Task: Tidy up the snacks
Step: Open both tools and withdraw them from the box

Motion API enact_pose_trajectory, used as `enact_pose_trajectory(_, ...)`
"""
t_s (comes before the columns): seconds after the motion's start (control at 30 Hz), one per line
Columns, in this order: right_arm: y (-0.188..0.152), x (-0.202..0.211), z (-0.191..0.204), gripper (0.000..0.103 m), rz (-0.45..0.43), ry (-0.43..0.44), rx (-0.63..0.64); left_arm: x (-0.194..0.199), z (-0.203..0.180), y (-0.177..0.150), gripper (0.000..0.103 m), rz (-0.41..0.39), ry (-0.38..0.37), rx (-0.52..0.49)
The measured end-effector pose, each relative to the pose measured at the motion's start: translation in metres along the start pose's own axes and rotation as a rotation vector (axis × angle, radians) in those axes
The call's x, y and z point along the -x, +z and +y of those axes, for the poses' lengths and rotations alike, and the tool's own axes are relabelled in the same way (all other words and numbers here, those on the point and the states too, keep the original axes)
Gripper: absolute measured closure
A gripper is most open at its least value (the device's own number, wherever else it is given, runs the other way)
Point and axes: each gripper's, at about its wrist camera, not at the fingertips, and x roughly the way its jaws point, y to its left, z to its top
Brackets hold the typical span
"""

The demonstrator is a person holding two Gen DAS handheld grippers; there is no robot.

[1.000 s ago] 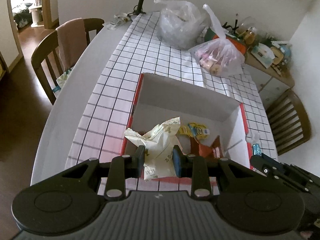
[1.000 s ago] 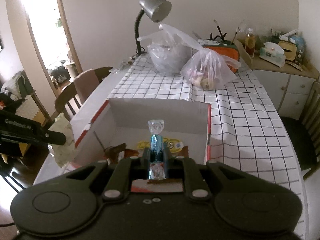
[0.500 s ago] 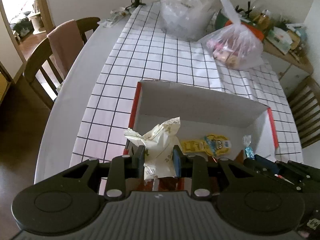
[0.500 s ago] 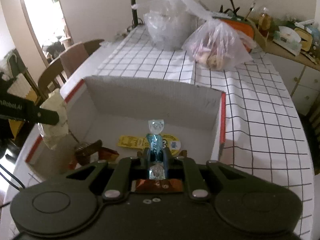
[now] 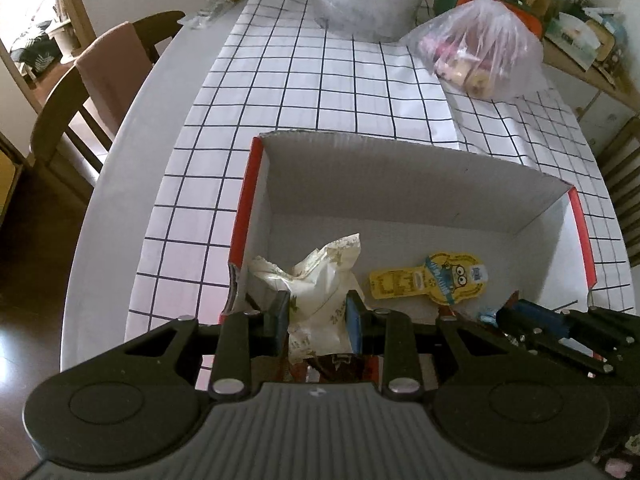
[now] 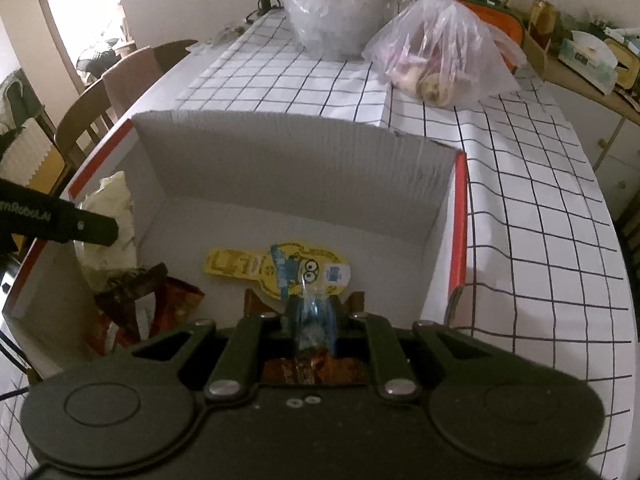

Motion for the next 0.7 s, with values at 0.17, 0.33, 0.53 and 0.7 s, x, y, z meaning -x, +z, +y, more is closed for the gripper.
enact_pose_trajectory(0.17,-0.002,0.002,-0.001,0.087,-0.001,0.005,-0.003,0.001,0.001,0.001,0.074,-0.002,-0.012,0.011)
enact_pose_trajectory(0.33,-0.001,0.013,-0.003,0.079,-0.022,0.015,-0.019,0.009,0.005,-0.001,0.074,-0.014,-0.036,0.028)
enact_pose_trajectory(0.53,-0.003,0.033,-0.008,0.072,-0.056,0.021,-0.044,0.027,0.01,-0.008,0.062,-0.044,-0.067,0.043)
enact_pose_trajectory(0.7,-0.008,0.056,-0.006,0.067,-0.092,0.035,-0.072,0.051,0.012,-0.019,0.05,-0.091,-0.101,0.038)
